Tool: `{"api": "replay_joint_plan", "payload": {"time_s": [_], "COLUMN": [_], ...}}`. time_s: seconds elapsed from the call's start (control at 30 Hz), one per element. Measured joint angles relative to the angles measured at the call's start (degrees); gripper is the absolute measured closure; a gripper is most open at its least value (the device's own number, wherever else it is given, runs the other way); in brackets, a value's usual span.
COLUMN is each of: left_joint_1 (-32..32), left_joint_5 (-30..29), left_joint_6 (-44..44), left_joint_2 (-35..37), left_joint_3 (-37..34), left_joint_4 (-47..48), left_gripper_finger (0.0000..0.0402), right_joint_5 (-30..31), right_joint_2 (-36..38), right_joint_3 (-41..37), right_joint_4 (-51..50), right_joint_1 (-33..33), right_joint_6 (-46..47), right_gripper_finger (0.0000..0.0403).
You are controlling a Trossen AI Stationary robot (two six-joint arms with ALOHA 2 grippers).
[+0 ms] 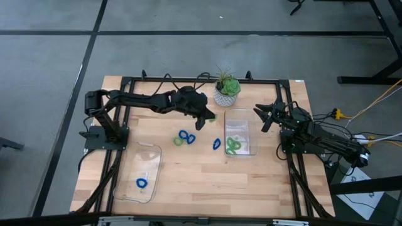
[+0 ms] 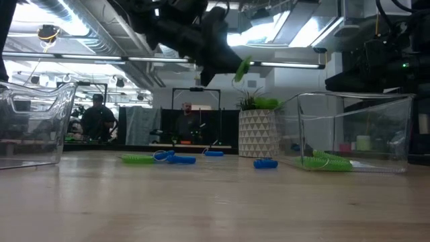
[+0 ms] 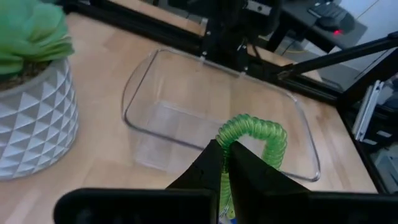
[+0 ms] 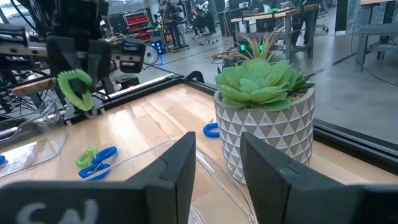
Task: Sort spring keychains
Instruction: Put the green spring keychain into the top transparent bin
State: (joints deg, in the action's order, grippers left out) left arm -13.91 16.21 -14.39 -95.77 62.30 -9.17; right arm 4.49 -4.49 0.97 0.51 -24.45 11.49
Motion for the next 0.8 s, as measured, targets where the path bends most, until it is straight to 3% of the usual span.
{"api": "replay_joint_plan", "payload": {"time_s": [0.3, 0.8], "left_joint_1": [-0.03, 0.07], "left_joint_5": [-1.06, 0.93], "left_joint_6": [4.23, 7.69], "left_joint_2": [-0.91, -10.55], "left_joint_3": [7.4, 22.65], "left_joint_4": [5.74, 11.54], "left_gripper_finger": [0.0391, 0.0391], "right_joint_5": [-0.01, -0.02], "right_joint_2": [0.0, 0.0], "right_joint_3": [0.0, 0.0], "right_joint_4": [0.0, -0.02], "right_joint_1": [0.0, 0.0], "right_joint_6": [0.0, 0.0], "right_gripper_finger": [0.0276, 0.0276]}}
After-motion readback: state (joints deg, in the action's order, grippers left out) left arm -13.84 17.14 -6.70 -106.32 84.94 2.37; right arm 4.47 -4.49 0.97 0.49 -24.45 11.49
